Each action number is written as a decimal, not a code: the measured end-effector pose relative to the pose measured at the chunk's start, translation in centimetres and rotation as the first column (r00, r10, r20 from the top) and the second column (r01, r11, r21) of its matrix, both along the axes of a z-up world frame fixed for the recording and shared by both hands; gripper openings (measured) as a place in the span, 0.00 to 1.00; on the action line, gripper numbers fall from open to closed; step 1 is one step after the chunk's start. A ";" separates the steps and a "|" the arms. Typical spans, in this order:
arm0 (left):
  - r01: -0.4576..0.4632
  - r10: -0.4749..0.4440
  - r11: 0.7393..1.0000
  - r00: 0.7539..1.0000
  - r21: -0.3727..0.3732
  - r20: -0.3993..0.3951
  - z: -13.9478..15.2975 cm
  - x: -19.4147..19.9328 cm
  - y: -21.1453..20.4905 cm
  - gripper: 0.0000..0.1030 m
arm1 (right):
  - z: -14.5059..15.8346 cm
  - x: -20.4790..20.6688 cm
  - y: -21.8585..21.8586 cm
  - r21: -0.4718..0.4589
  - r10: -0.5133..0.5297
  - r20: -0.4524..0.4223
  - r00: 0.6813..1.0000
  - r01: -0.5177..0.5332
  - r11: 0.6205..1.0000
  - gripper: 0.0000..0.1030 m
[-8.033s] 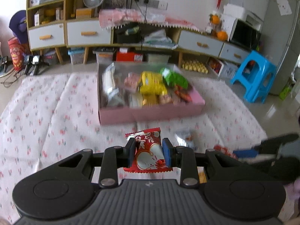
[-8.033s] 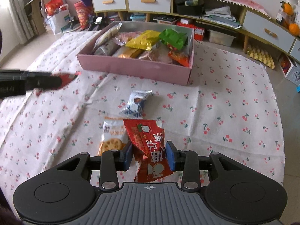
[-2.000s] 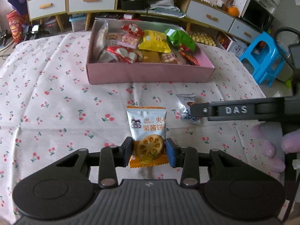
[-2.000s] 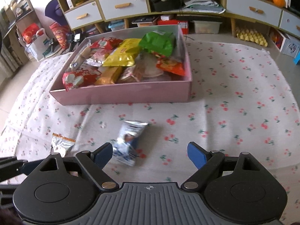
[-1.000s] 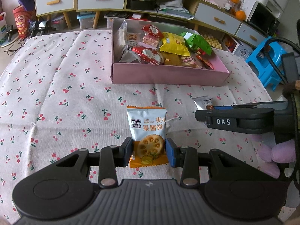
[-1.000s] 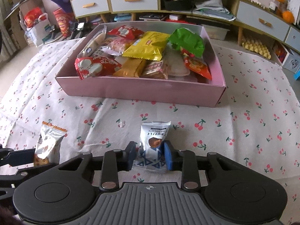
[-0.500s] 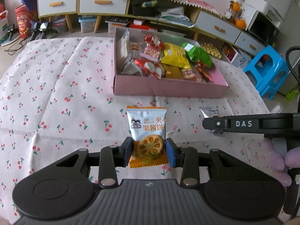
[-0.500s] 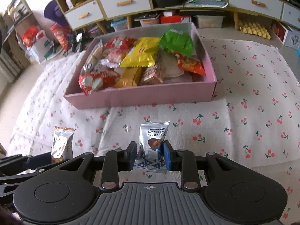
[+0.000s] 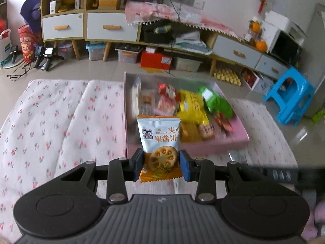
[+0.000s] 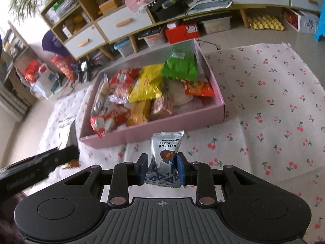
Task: Organize snacks
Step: 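Carry both packets into the pink box and open both tools to release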
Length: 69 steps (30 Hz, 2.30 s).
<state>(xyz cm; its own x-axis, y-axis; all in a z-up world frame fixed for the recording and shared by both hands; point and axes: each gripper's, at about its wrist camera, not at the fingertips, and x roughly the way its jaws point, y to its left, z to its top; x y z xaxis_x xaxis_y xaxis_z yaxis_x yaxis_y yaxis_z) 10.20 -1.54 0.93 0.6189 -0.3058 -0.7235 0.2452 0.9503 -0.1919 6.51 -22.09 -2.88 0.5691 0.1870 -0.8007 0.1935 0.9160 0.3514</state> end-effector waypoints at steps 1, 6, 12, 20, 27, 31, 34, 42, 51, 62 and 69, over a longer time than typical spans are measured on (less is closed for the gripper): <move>-0.007 0.007 1.000 1.000 -0.003 0.005 0.1 0.9 -0.1 0.34 | 0.1 0.2 -0.1 0.012 -0.008 0.005 1.000 0.008 1.000 0.28; -0.022 0.021 1.000 0.999 0.018 0.028 0.2 4.5 -1.2 0.34 | 0.4 0.8 -0.5 0.032 -0.029 0.021 0.999 0.028 0.999 0.28; -0.051 0.051 0.999 0.999 0.009 -0.005 -1.0 6.9 -2.1 0.34 | 0.5 1.2 -1.3 0.065 -0.063 0.034 0.997 0.061 0.996 0.28; -0.088 0.088 0.996 0.996 0.001 -0.019 -2.2 7.5 -2.3 0.35 | 0.8 1.1 -1.2 0.056 -0.055 0.049 0.997 0.052 0.997 0.28; -0.092 0.092 0.996 0.996 0.002 -0.011 -2.4 7.1 -2.2 0.40 | 0.9 1.3 -1.0 0.040 -0.058 0.058 0.997 0.056 0.998 0.28; -0.090 0.090 0.996 0.996 -0.019 -0.013 -2.2 6.9 -1.8 0.47 | 0.9 1.7 -1.4 0.055 -0.082 0.069 0.994 0.078 0.995 0.28; -0.080 0.080 0.996 0.997 -0.037 -0.007 -1.9 6.6 -1.5 0.52 | 1.0 1.9 -1.8 0.067 -0.111 0.091 0.990 0.105 0.992 0.28; -0.048 0.050 0.998 0.997 -0.028 0.054 -1.1 5.1 -1.2 0.66 | 1.1 2.7 -2.8 0.125 -0.193 0.139 0.971 0.176 0.976 0.29; -0.043 0.044 0.997 0.999 -0.056 0.014 -1.0 4.0 -0.2 0.70 | 0.5 3.6 -2.9 0.142 -0.233 0.162 0.959 0.211 0.967 0.29; -0.027 0.027 0.999 0.999 -0.017 0.017 -1.2 3.0 0.5 0.71 | 0.3 4.3 -1.6 0.119 -0.222 0.189 0.957 0.202 0.972 0.33; -0.038 0.038 0.999 0.999 -0.014 0.012 -0.9 2.5 1.0 0.78 | 0.6 3.9 -1.8 0.110 -0.222 0.191 0.956 0.204 0.973 0.51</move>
<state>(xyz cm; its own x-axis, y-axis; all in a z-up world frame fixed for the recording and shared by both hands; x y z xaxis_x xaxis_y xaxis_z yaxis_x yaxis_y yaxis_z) 12.75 -0.59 -0.01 0.6388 -0.2912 -0.7121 0.2110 0.9564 -0.2019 10.41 -23.87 -2.23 0.7507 0.1085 -0.6517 0.2977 0.8251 0.4802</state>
